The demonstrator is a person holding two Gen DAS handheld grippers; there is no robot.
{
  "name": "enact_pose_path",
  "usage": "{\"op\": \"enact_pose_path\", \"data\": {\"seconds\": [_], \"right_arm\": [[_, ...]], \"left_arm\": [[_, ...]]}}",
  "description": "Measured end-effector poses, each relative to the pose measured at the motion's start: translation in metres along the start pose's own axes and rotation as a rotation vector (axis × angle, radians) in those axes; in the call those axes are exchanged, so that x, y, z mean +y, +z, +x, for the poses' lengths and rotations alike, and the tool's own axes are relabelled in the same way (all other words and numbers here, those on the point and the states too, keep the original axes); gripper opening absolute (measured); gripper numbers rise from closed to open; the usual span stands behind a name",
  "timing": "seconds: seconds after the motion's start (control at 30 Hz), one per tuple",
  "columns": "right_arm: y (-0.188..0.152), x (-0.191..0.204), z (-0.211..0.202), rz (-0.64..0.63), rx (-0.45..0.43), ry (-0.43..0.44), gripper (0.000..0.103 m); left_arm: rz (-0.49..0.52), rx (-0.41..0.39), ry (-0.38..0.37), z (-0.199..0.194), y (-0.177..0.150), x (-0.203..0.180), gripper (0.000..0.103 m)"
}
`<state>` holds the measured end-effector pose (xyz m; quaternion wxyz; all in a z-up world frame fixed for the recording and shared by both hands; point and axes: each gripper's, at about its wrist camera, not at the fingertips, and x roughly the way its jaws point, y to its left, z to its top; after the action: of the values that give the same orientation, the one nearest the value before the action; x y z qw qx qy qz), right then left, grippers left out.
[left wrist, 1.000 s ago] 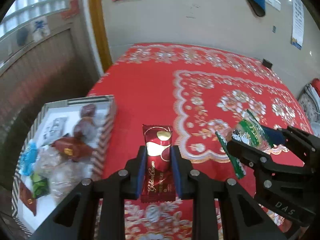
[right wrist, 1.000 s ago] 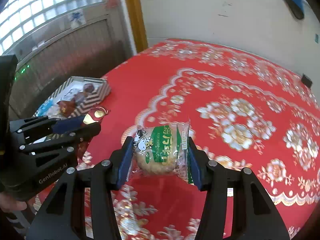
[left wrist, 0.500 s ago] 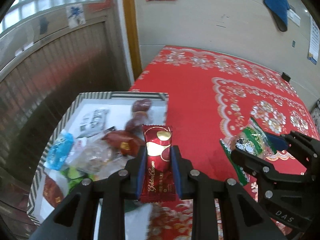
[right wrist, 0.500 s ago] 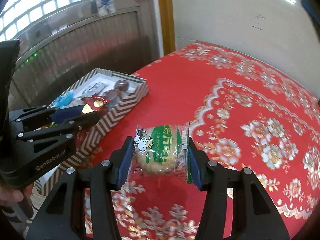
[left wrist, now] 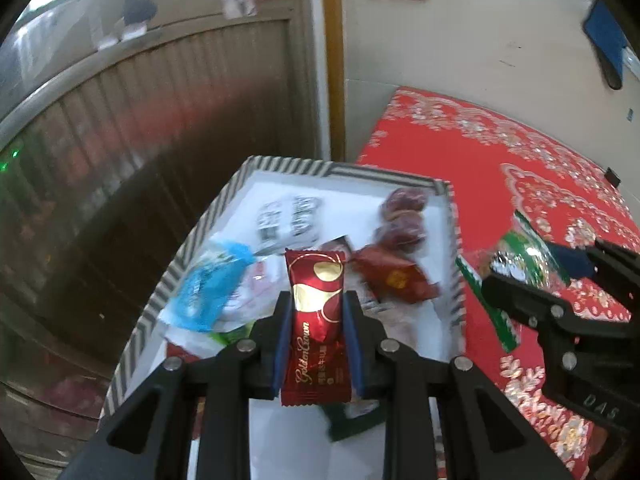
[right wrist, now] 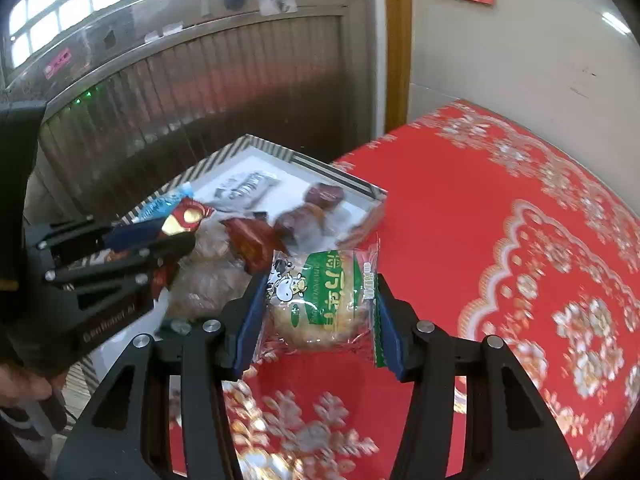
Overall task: Organize snacks
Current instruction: 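Carry the red wafer bar and green bread bun over the white tray, then open both grippers to drop the wafer bar and bun into the tray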
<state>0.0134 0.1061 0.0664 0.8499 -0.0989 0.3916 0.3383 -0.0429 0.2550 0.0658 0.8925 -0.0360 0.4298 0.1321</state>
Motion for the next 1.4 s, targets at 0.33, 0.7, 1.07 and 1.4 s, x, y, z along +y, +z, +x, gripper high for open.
{"op": "enact_pose_path", "data": {"seconds": [0.33,0.7,1.07,1.4], "right_arm": [[0.026,0.032,0.044,-0.045,0.025,0.070,0.051],[0.031,0.049,0.069,-0.048,0.048,0.131,0.051],[0.029,0.043,0.054,-0.007,0.020,0.167,0.066],[0.016,0.029,0.016,0.016,-0.070,0.054,0.066]], "left_arm": [[-0.040,0.009,0.037,0.009,-0.006,0.030,0.027],[-0.078,0.011,0.079,0.011,-0.012,0.047,0.029],[-0.121,-0.004,0.101,0.009,-0.015,0.053,0.073],[-0.101,-0.121,0.120,-0.009,-0.022,0.042,0.089]]}}
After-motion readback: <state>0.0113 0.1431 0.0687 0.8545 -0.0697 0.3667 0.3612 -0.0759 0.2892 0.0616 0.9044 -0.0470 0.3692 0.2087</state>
